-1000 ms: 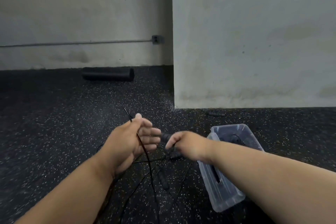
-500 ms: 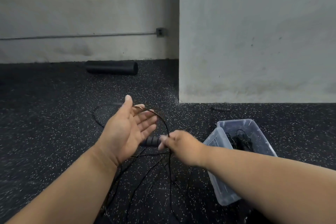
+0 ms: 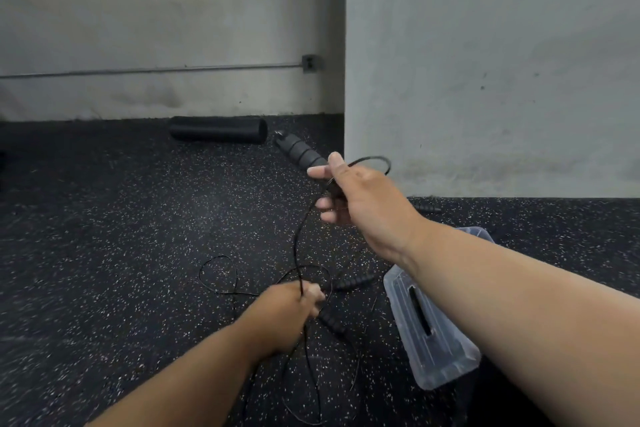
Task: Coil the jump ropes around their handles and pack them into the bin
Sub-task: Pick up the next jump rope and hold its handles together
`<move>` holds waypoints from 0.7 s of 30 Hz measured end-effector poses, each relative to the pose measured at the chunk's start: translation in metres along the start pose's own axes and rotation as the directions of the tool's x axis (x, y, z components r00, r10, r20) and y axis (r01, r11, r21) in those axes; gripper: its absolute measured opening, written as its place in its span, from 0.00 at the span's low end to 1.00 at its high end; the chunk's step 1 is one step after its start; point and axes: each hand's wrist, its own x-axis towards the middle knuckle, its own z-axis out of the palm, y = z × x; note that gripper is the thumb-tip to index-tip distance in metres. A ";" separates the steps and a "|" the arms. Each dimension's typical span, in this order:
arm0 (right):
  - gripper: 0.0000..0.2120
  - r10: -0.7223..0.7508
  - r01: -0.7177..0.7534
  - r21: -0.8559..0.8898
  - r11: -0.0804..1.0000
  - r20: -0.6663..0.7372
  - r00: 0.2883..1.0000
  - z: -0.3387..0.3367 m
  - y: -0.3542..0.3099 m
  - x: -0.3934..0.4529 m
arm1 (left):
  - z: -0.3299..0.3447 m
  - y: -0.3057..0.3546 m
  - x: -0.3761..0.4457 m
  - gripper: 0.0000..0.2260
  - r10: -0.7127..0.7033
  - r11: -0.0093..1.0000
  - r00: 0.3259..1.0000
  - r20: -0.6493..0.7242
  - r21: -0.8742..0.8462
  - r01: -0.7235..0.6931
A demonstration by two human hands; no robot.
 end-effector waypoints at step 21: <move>0.24 0.385 -0.387 -0.074 0.919 0.374 0.844 -0.013 0.056 -0.014 | -0.117 -0.032 0.005 0.18 -0.511 0.220 0.747 -0.425 -0.905 -0.365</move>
